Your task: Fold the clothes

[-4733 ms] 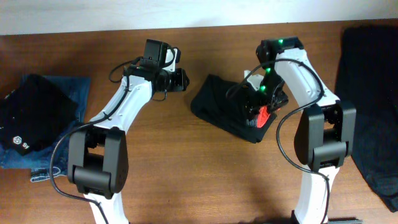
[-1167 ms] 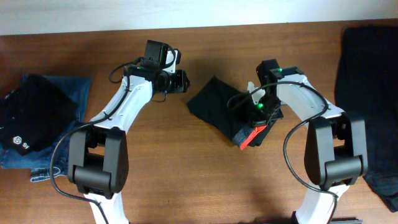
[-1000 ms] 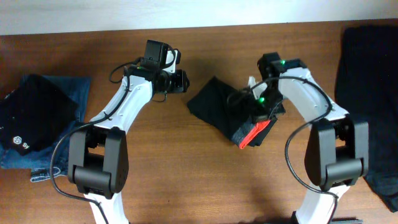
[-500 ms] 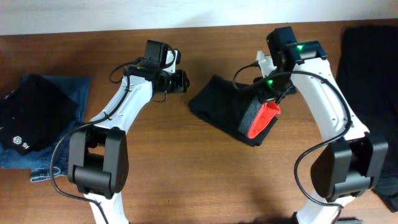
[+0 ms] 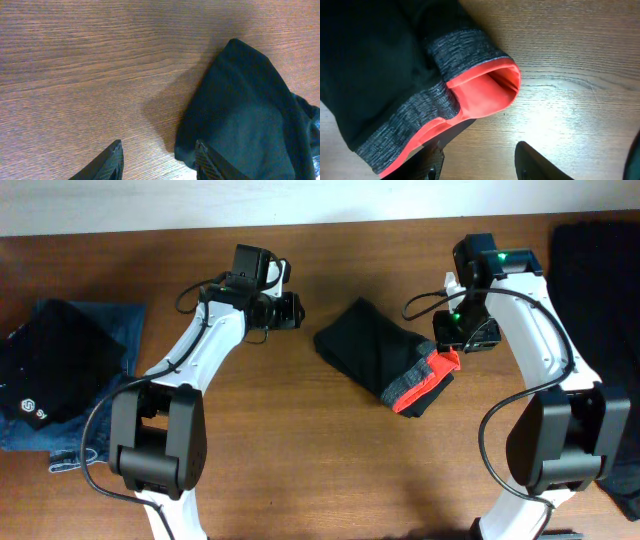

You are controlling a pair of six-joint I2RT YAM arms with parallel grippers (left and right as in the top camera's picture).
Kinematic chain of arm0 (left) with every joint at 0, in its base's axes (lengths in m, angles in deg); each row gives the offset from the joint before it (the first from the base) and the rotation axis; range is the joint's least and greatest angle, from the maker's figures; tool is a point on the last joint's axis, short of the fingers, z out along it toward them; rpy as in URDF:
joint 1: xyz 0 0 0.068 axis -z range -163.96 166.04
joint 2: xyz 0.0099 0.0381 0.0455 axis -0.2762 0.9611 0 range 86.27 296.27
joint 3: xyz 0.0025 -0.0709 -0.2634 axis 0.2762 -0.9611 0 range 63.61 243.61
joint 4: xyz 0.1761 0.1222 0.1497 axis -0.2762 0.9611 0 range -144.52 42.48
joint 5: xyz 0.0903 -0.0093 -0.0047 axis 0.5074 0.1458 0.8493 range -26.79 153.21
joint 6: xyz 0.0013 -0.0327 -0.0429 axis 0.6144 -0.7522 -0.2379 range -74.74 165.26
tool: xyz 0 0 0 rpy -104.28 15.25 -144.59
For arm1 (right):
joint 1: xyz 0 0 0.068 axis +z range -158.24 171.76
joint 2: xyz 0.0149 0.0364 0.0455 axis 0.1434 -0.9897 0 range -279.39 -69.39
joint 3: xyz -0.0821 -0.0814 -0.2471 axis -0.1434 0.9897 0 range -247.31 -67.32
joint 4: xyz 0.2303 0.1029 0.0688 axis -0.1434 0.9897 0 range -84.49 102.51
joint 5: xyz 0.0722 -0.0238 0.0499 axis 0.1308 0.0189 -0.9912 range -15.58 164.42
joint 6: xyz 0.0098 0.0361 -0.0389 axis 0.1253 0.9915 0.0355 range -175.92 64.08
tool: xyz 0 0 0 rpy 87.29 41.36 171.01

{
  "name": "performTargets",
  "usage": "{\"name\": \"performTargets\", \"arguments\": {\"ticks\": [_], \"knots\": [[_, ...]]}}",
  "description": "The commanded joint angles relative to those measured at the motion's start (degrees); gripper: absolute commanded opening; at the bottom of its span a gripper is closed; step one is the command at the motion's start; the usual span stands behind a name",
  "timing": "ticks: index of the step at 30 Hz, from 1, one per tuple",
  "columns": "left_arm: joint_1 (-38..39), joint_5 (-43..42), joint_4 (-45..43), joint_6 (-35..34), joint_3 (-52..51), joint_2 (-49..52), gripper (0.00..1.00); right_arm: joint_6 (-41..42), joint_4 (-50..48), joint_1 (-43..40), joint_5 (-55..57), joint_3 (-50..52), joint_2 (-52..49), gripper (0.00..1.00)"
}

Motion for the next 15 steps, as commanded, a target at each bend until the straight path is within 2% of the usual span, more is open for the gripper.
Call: {"name": "performTargets", "arguments": {"ticks": [1, 3, 7, 11, 15], "knots": [[-0.44, 0.42, 0.00, 0.74, 0.42, 0.74, 0.46, -1.42, -0.90, 0.26, -4.79, 0.28, -0.20, 0.51], [-0.44, 0.42, -0.07, 0.74, 0.42, 0.74, 0.46, -4.24, -1.77, 0.26, -9.42, 0.28, -0.20, 0.50], [-0.44, 0.42, -0.37, 0.74, 0.42, 0.74, 0.46, -12.85, -3.69, 0.59, -19.74, 0.31, -0.22, 0.40], [-0.44, 0.42, -0.76, 0.74, 0.42, 0.74, 0.47, -16.20, -4.55, 2.19, -19.65, 0.83, -0.76, 0.34], [-0.44, 0.39, -2.95, 0.74, 0.42, 0.74, 0.57, -16.35, -7.34, 3.74, -19.19, 3.89, -2.19, 0.34]]}}
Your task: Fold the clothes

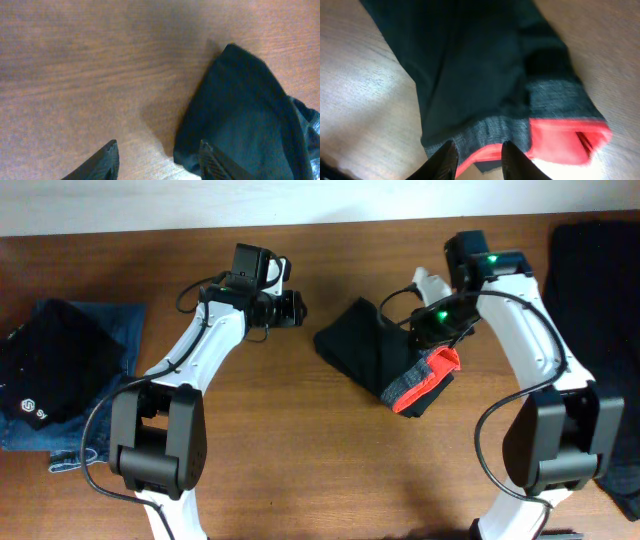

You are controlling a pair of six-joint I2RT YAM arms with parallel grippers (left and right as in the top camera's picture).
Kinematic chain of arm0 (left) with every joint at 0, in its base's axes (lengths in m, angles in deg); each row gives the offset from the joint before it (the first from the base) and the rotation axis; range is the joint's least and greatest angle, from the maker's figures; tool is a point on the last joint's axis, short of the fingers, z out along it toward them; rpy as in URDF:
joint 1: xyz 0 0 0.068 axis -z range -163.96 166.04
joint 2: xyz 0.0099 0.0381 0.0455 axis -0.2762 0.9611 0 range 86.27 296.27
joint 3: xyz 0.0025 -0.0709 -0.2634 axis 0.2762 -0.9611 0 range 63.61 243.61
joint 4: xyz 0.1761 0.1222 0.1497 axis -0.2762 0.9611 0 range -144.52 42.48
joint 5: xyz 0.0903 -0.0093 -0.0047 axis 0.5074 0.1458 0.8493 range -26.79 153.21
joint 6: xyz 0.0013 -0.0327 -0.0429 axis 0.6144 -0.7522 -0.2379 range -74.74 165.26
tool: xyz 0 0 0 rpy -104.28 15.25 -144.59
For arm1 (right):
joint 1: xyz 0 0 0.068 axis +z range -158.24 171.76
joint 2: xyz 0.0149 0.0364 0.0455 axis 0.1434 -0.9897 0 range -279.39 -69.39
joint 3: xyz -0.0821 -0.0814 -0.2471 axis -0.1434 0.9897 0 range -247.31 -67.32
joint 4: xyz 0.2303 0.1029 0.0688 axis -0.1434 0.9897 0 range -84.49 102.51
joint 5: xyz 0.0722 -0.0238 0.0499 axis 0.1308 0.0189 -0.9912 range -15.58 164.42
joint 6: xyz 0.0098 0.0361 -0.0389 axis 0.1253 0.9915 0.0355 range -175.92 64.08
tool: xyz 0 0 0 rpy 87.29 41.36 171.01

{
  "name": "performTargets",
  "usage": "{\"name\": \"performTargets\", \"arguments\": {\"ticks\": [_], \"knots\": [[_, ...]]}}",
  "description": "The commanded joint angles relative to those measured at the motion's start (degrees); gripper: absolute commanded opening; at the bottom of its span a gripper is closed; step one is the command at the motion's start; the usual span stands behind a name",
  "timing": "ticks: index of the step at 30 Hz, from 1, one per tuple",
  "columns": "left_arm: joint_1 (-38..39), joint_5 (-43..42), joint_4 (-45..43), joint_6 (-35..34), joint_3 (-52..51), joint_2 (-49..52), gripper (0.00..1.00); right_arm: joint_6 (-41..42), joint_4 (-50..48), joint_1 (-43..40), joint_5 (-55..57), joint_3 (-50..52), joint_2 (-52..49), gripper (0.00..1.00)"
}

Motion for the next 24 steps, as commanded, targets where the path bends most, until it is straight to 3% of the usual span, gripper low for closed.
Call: {"name": "performTargets", "arguments": {"ticks": [1, 9, 12, 24], "knots": [[-0.44, 0.37, -1.84, 0.70, 0.42, 0.74, 0.58, -2.62, -1.77, 1.66, -1.97, 3.48, -2.56, 0.34], [-0.33, 0.22, -6.69, 0.66, 0.42, 1.99, 0.66, -2.14, -7.23, 2.23, -0.44, 12.59, -5.42, 0.34], [0.15, -3.52, -9.18, 0.63, 0.42, 4.02, 0.68, 0.48, -9.42, 2.23, 3.74, 15.08, -5.42, 0.34], [3.02, -13.20, -17.00, -0.44, 0.42, 10.16, 0.73, 3.28, -9.84, 2.23, 8.55, 15.87, -5.42, 0.35]]}}
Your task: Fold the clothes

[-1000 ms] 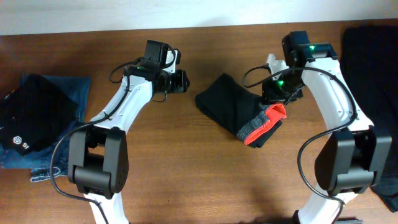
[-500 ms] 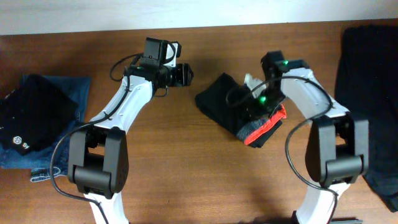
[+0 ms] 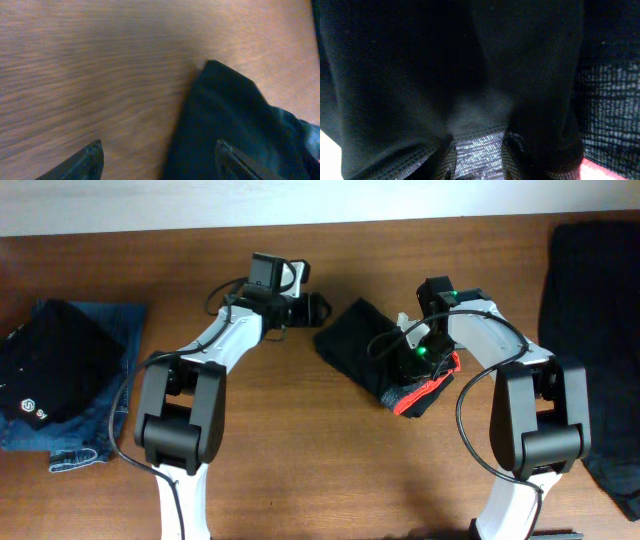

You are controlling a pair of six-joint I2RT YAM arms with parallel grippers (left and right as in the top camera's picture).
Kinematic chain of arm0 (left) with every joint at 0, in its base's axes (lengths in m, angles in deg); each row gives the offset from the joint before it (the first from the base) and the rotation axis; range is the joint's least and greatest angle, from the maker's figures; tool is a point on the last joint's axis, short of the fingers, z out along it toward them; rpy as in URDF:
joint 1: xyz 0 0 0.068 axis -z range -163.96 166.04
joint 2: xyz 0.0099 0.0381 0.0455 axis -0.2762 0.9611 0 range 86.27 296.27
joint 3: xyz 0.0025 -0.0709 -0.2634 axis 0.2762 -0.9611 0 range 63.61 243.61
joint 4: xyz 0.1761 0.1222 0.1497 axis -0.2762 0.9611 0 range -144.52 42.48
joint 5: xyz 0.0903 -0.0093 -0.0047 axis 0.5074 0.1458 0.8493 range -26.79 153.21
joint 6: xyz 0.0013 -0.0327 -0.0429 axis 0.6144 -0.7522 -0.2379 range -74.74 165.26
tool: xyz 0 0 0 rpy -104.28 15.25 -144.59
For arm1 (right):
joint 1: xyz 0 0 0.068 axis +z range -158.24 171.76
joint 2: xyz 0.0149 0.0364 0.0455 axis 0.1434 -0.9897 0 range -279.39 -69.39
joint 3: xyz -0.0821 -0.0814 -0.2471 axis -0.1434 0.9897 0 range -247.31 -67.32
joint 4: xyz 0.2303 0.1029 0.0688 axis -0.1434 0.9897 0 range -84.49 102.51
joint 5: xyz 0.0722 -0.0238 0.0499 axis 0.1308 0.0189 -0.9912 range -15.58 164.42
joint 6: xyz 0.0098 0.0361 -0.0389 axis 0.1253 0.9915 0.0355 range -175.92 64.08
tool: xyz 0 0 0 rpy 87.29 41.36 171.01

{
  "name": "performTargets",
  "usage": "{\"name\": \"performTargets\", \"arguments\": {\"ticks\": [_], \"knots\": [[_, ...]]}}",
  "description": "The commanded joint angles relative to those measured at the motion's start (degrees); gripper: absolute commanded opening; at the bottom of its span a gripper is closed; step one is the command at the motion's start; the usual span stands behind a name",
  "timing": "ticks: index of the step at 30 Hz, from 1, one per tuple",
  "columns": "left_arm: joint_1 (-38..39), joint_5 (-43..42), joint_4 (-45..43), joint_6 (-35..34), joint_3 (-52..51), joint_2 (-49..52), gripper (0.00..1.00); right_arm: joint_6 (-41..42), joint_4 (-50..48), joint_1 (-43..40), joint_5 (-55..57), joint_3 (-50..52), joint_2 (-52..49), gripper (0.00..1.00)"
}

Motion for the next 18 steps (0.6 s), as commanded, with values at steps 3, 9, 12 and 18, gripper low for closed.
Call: {"name": "performTargets", "arguments": {"ticks": [3, 9, 12, 18], "knots": [[1.88, -4.02, -1.84, -0.17, 0.42, 0.46, 0.74, 0.72, -0.17, 0.15, 3.89, 1.49, -0.15, 0.35], [2.99, -3.80, -1.55, -0.15, 0.42, 1.42, 0.73, 0.90, 0.00, 0.15, 3.65, 1.49, -0.15, 0.35], [2.97, -3.85, -1.46, -0.17, 0.42, 3.13, 0.73, 0.87, 0.24, 0.13, 3.67, 1.49, -0.15, 0.35], [2.97, -6.84, 3.08, -0.39, 0.42, 5.62, 0.62, 0.87, 0.26, 0.13, 3.67, 1.49, -0.15, 0.35]]}}
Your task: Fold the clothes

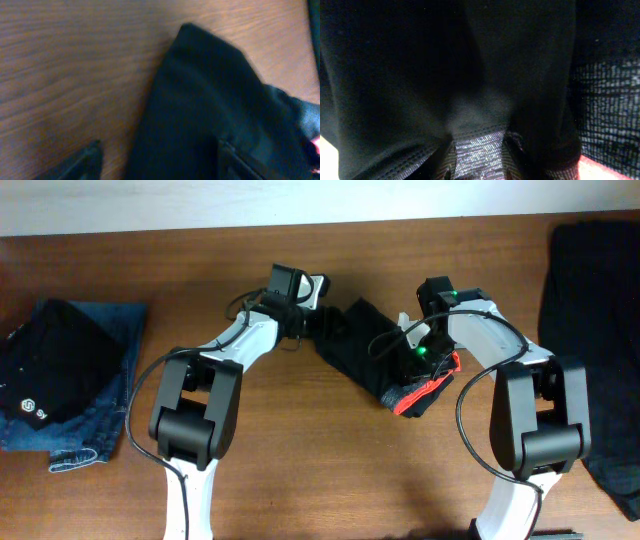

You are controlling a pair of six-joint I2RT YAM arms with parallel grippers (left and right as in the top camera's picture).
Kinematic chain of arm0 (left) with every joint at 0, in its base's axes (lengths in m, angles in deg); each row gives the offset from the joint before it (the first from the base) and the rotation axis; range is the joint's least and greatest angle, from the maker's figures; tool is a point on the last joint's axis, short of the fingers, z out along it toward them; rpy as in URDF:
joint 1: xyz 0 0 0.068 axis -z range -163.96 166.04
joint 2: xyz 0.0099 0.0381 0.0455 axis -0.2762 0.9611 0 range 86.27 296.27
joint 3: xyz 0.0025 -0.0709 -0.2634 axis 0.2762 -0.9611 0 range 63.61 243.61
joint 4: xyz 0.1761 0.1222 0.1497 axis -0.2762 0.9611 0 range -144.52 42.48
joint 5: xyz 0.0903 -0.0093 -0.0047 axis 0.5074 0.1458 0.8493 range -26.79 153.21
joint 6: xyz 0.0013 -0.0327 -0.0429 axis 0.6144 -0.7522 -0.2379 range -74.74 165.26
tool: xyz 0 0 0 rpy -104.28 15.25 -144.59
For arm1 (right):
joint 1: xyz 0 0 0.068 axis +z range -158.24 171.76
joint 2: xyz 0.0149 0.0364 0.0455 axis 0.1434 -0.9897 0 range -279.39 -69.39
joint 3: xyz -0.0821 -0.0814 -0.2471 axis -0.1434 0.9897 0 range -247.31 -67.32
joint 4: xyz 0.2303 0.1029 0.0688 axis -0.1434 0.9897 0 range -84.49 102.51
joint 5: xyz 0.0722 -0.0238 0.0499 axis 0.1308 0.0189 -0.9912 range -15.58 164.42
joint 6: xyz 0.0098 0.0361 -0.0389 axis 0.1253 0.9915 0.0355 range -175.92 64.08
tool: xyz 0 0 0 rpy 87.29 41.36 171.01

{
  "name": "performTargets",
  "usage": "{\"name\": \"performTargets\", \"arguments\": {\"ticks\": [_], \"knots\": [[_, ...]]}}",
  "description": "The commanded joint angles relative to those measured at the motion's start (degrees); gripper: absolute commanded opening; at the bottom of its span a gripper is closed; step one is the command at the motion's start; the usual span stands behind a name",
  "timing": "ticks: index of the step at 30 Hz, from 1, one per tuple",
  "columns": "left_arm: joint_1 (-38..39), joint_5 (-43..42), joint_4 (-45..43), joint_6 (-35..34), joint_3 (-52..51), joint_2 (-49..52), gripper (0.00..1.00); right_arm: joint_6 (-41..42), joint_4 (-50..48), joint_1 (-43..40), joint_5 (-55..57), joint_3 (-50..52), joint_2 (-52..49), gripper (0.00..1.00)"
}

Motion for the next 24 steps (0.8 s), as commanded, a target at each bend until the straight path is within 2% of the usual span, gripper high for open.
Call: {"name": "performTargets", "arguments": {"ticks": [1, 3, 4, 5, 9, 16, 20, 24], "knots": [[0.00, -4.66, 3.50, -0.24, 0.09, 2.34, 0.47, 0.26, 0.17, 0.13, 3.28, 1.46, -0.15, 0.35], [-0.04, -8.50, 5.27, -0.24, 0.11, 2.27, 0.12, 0.26, 0.13, 0.13, 3.30, 1.46, -0.15, 0.35], [-0.13, -11.06, 6.45, -0.24, 0.11, 2.27, 0.01, 0.26, -0.04, 0.13, 3.32, 1.46, -0.15, 0.35], [-0.35, -13.18, 7.93, -0.24, 0.11, 2.27, 0.01, 0.26, -0.22, 0.13, 3.37, 1.46, -0.15, 0.39], [-2.21, -14.53, 14.78, -0.22, 0.11, 2.25, 0.00, 0.26, -1.42, 0.13, 4.59, 1.44, -0.15, 0.43], [-8.92, -11.82, 24.35, -0.20, 0.11, 2.25, 0.00, 0.26, -2.60, 0.13, 4.59, -2.38, -0.13, 0.67], [-13.68, -9.40, 28.76, -0.22, 0.11, 2.25, 0.00, 0.28, -0.28, 0.13, 4.59, -9.14, 0.09, 0.72], [-17.49, -9.40, 33.38, -0.26, 0.11, 2.25, 0.00, 0.31, 4.17, 0.13, 4.57, -16.65, 0.09, 0.72]]}}
